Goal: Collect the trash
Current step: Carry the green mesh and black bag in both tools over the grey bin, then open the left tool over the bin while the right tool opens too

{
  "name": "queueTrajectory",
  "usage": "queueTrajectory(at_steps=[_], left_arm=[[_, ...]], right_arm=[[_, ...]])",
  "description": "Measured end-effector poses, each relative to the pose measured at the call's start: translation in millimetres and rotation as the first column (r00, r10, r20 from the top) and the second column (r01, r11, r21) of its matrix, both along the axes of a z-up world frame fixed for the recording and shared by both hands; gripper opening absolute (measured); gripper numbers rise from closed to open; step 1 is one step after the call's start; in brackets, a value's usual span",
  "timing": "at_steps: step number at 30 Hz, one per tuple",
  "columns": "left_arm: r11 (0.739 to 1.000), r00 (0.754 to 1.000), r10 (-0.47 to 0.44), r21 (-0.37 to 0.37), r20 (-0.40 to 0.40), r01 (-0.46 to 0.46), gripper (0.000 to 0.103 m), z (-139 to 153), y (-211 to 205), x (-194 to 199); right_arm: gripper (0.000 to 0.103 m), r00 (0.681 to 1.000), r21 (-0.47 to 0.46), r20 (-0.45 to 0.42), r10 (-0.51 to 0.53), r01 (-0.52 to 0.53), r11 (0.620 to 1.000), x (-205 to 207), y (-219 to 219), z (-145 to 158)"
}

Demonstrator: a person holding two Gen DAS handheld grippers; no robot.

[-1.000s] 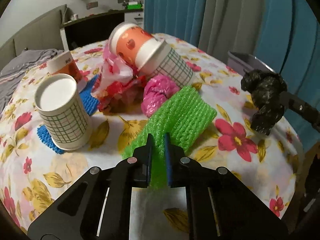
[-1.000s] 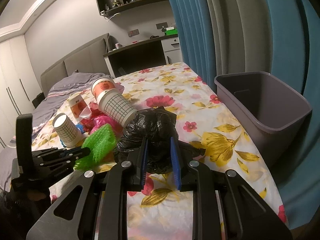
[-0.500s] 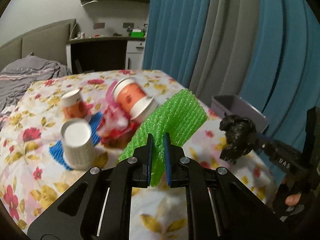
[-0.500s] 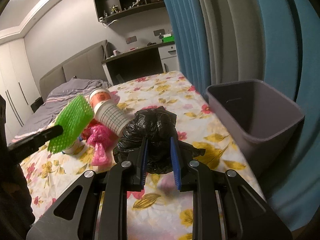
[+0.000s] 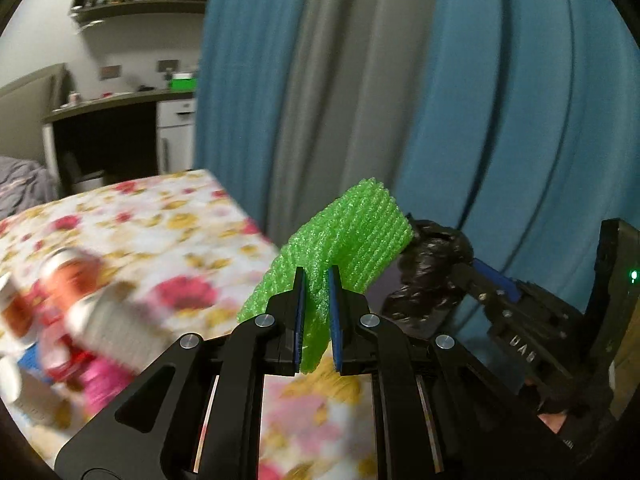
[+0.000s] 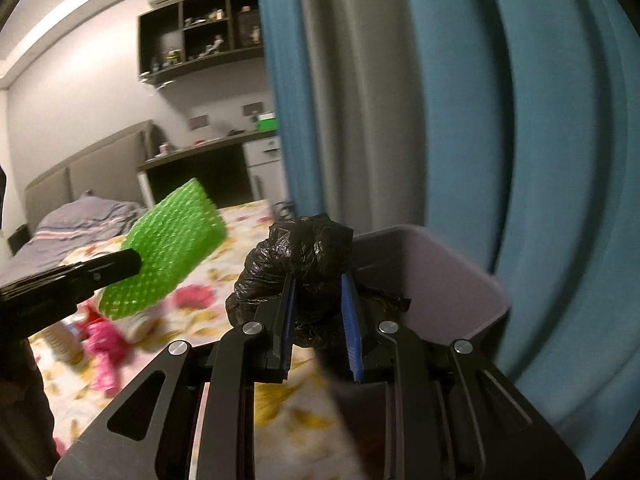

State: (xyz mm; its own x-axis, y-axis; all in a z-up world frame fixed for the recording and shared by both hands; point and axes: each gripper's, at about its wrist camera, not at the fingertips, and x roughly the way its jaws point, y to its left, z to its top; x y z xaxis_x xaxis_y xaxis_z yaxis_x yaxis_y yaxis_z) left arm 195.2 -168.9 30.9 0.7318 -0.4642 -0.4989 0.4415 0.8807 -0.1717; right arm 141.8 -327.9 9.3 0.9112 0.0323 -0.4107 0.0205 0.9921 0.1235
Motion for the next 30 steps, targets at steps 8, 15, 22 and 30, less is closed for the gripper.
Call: queueTrajectory(at_steps=[8, 15, 22, 30], left_arm=[[0.998, 0.998, -0.059, -0.022, -0.030, 0.058, 0.011, -15.7, -70.6, 45.8], [0.996, 0.994, -0.084, -0.025, -0.067, 0.082, 0.011, -30.7, -96.2, 70.6], [0.995, 0.990, -0.093, -0.045, -0.107, 0.089, 0.012, -43.5, -108.8, 87.7], [0.993, 0.982, -0.112, -0.064, -0.149, 0.103, 0.013, -56.4, -121.3, 99.8]], right_arm=[[0.023, 0.997, -0.002, -0.017, -0.079, 0.079, 0.997, 27.0, -37.3, -12.0], [0.023, 0.994, 0.006, -0.051, -0.095, 0.096, 0.995, 39.4, -48.9, -25.1], [0.024, 0.991, 0.016, -0.078, -0.104, 0.106, 0.994, 46.5, -51.0, -31.6], [0.024, 0.989, 0.017, -0.099, -0.107, 0.109, 0.994, 52.6, -53.6, -34.2]])
